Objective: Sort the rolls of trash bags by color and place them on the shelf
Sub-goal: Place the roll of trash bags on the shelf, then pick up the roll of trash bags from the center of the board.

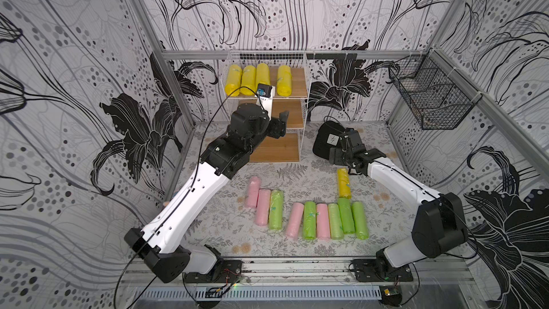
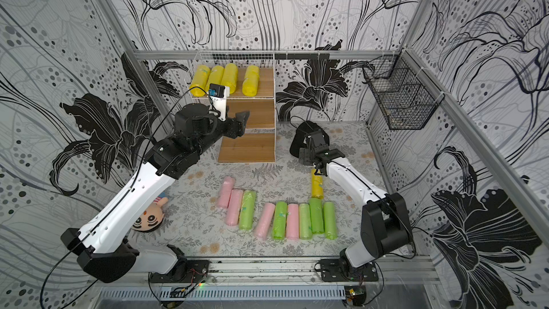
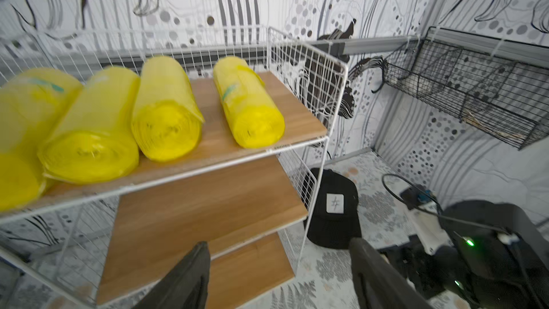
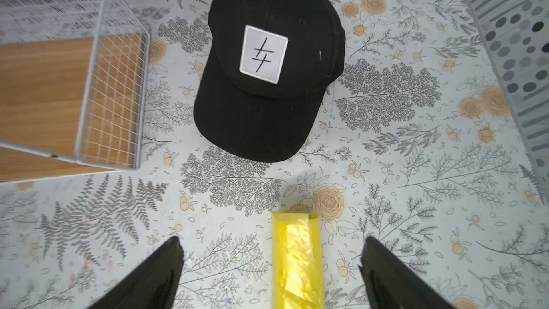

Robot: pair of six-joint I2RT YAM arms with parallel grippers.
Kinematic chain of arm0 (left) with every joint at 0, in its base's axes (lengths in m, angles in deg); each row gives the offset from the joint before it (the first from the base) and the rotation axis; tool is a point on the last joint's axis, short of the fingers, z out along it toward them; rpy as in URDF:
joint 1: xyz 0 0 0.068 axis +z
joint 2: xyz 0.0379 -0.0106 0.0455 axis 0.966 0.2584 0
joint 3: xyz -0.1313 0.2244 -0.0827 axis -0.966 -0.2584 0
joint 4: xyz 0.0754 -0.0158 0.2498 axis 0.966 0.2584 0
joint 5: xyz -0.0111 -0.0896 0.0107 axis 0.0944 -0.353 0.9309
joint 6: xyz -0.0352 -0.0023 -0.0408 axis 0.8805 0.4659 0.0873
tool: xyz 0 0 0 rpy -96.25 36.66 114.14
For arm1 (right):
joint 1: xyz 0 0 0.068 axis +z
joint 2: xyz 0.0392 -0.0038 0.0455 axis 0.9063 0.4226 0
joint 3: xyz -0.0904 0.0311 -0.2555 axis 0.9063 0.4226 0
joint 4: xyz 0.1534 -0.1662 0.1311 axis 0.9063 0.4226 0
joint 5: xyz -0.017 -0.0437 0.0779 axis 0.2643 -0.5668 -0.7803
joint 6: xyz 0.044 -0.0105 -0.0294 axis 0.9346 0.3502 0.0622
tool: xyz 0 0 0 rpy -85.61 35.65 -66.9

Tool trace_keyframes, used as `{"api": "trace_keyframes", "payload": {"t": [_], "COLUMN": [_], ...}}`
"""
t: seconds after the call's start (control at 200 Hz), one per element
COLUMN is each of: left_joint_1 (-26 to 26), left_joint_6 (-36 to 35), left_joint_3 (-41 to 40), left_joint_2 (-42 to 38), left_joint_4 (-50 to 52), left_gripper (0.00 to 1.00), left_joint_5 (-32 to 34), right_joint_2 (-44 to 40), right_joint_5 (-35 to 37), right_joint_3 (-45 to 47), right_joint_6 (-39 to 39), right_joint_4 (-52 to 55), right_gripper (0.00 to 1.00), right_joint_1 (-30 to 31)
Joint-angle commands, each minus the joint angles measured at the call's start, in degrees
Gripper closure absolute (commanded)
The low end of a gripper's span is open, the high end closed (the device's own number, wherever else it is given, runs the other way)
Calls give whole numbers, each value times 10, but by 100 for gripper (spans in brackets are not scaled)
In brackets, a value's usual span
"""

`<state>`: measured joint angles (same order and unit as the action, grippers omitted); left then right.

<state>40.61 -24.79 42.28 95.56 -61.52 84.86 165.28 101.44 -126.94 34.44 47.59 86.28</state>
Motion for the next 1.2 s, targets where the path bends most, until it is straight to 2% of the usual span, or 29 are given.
{"api": "trace_keyframes", "payload": {"t": [0.0,0.16,0.315,0.486,0.801,1.016,1.197], "left_joint_1": [0,0,1,0,0,0,0], "left_joint_6": [87,144,175,198,217,221,250], "left_joint_3": [-78,-214,-280,-314,-337,-338,-353], "left_joint_2": [-51,-116,-111,-82,-51,-40,-43], "left_joint_4": [-41,-79,-104,-151,-193,-214,-263], "left_gripper": [24,24,24,24,24,24,24], "left_joint_5": [-81,-124,-159,-194,-212,-210,-213], "right_joint_2": [40,93,123,156,189,162,49], "right_joint_5": [7,-11,-35,-50,-81,-110,-152], "right_joint_3": [-25,-35,-29,-34,-34,-30,21], "right_joint_6": [-35,-45,-47,-52,-44,-23,13], "right_joint_4": [64,94,95,85,62,34,-62], "right_gripper": [9,11,14,19,39,58,65], "right_joint_1": [-7,-14,-28,-40,-57,-66,-82]}}
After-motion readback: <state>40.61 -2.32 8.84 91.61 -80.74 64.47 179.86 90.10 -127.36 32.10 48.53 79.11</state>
